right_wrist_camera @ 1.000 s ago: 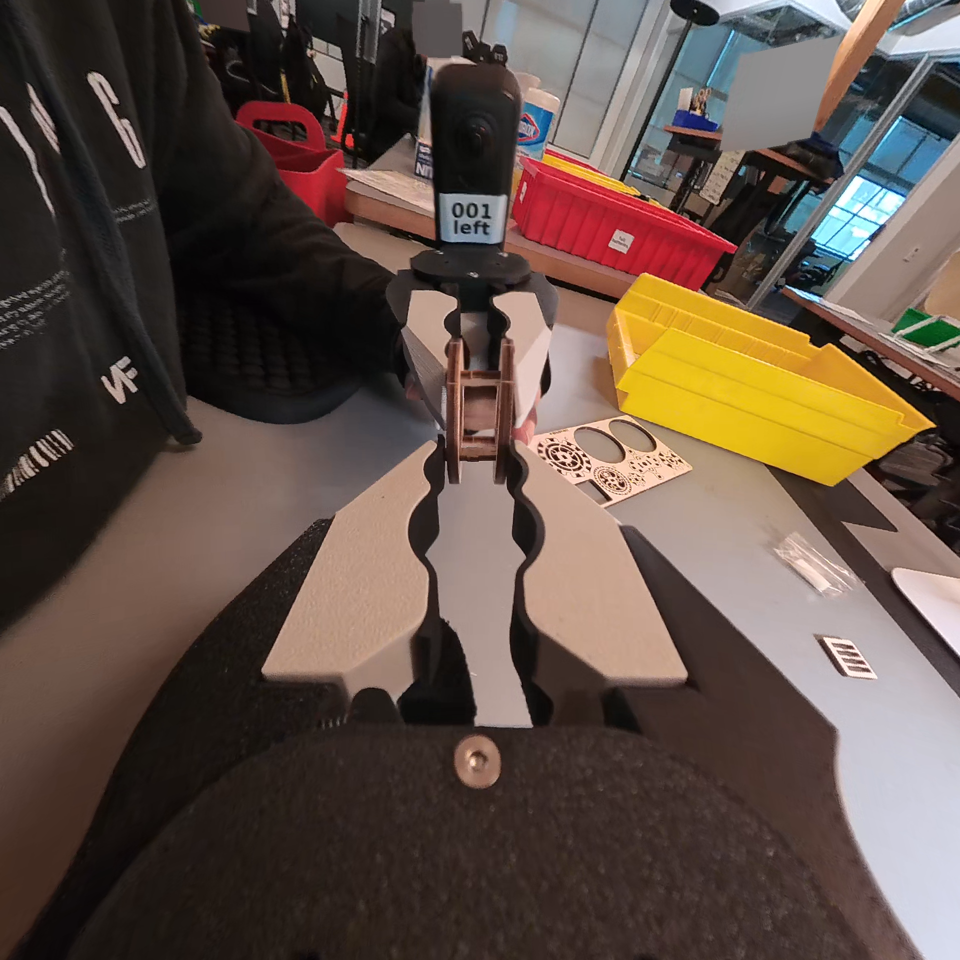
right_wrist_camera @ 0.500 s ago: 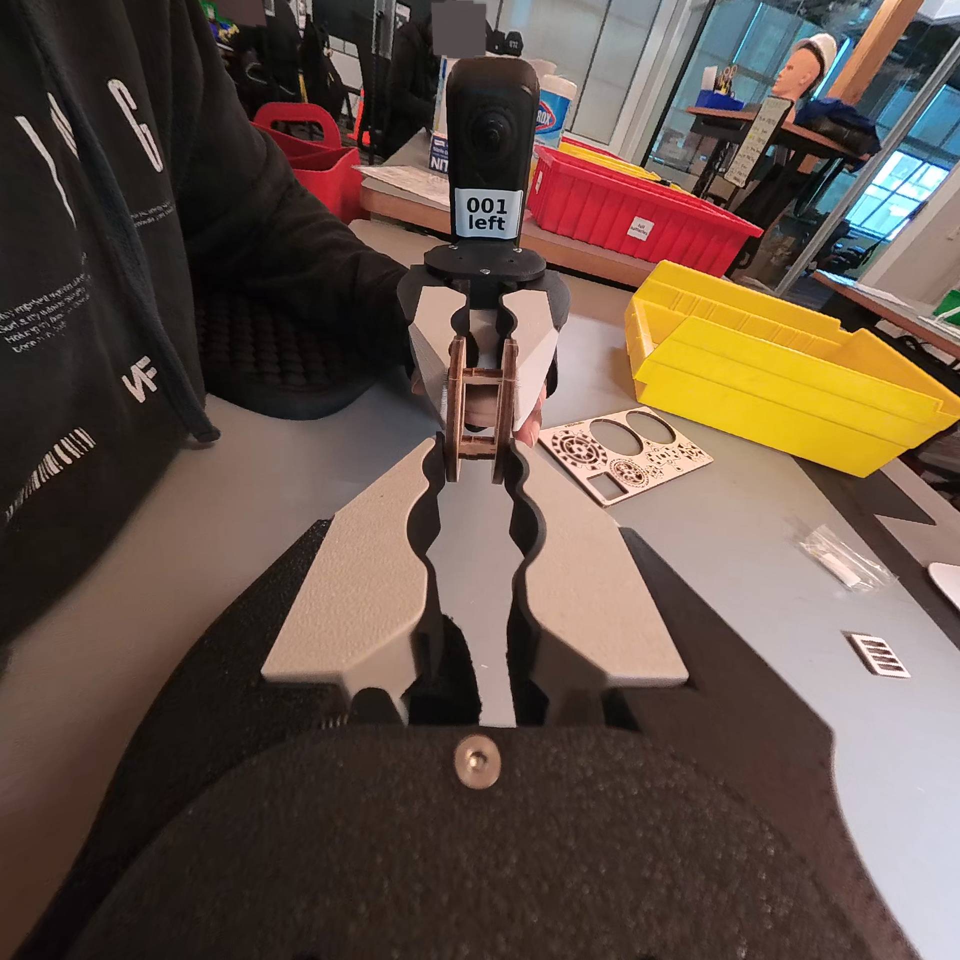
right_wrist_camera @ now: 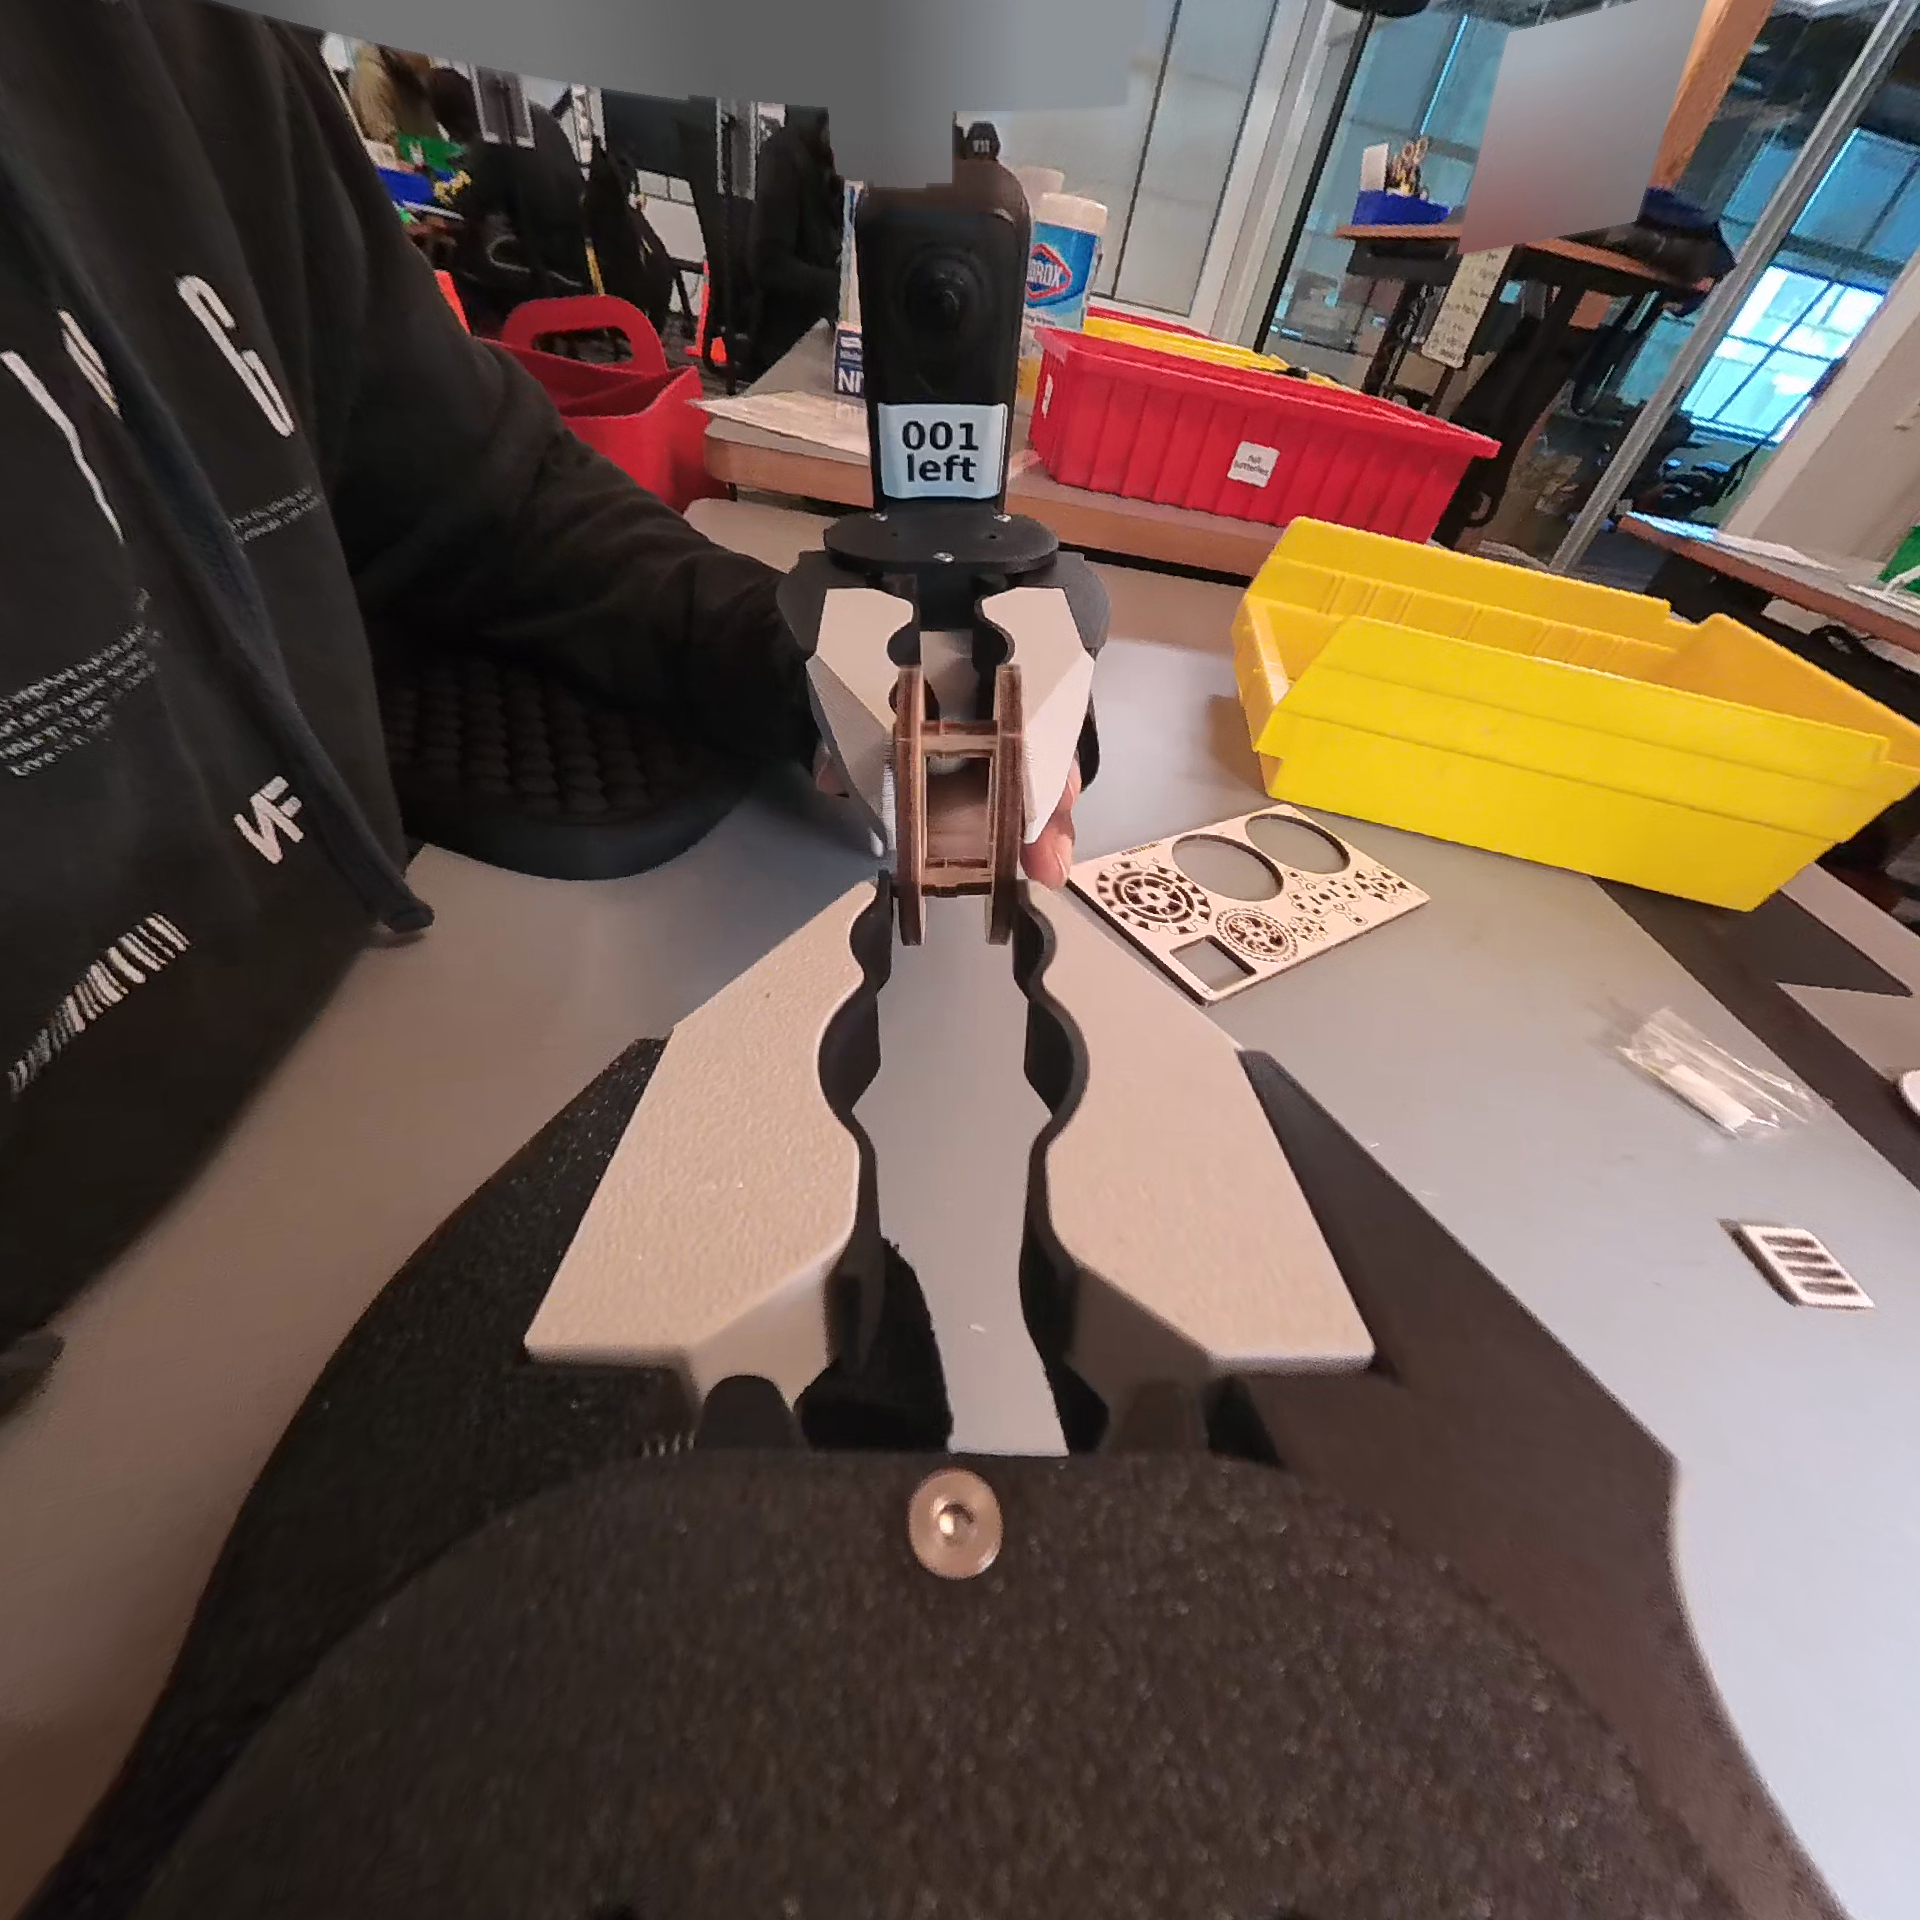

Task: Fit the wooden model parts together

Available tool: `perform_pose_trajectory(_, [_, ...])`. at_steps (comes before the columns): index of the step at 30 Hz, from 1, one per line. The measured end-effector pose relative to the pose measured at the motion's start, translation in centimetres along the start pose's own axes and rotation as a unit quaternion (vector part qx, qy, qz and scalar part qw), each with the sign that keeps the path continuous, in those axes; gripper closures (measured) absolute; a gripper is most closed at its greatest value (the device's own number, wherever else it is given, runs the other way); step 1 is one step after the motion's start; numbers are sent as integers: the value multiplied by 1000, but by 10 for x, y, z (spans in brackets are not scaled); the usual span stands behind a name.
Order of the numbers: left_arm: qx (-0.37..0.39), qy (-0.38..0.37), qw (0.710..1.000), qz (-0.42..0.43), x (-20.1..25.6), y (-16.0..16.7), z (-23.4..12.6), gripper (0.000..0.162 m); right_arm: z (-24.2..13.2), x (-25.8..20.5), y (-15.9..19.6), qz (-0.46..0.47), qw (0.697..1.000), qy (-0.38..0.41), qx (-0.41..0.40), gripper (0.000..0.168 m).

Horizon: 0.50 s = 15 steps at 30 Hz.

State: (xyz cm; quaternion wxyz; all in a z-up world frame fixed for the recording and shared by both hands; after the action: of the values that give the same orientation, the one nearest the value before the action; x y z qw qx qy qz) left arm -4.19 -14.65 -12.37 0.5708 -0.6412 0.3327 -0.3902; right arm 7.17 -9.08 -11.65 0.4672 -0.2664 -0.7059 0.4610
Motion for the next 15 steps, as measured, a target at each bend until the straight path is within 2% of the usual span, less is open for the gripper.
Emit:
perform_pose_trajectory(10, [-1,-13,1000,27,1,1,0,137,1,0,1,20,1000,-2,8,149])
perform_pose_trajectory(15, [-11,-16,1000,22,-1,5,3,117,1,1,2,18,1000,2,15,149])
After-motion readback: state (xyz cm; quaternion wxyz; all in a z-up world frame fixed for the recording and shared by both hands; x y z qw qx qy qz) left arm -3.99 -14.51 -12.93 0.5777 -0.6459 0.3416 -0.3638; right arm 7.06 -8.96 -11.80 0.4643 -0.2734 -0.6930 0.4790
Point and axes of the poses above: each gripper's, where its closed fingertips meet, z out along the fingers, y out of its underside, x = y × z across the jaws, the point moved 6 cm from there along -z, back along the fingers, and after that the axes turned 15 degrees about -z, right-handed, at the moved point
